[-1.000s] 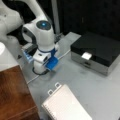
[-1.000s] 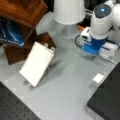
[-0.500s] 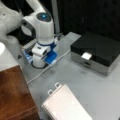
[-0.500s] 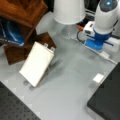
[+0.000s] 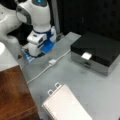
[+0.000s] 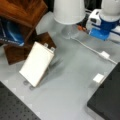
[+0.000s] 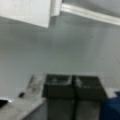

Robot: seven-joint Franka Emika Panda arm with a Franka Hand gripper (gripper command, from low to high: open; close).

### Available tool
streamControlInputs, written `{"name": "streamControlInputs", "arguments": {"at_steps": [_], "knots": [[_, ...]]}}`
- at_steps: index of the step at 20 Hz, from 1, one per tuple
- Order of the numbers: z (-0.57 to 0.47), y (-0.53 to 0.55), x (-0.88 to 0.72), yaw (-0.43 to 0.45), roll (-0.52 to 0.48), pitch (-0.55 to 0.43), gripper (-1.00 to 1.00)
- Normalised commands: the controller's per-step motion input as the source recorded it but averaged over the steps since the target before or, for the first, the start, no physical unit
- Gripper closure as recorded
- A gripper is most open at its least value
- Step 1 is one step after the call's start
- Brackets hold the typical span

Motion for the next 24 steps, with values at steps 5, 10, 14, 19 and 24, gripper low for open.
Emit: {"name": "streamControlInputs", "arguments": {"at_steps": [5,10,14,19,24], "knots": [[-0.21,0.11,-0.36,-0.172,0.159,-0.234,1.00],[-0.33,0.22,-0.37,-0.186,0.178,-0.261,1.00],[-0.37,0.18,-0.42,-0.123,0.093,-0.288,1.00],[-0.43,0.07,-0.49,-0.078,0.042,-0.355,1.00],[-0.52,0.00,-0.56,-0.073,0.022,-0.434,1.00]]}}
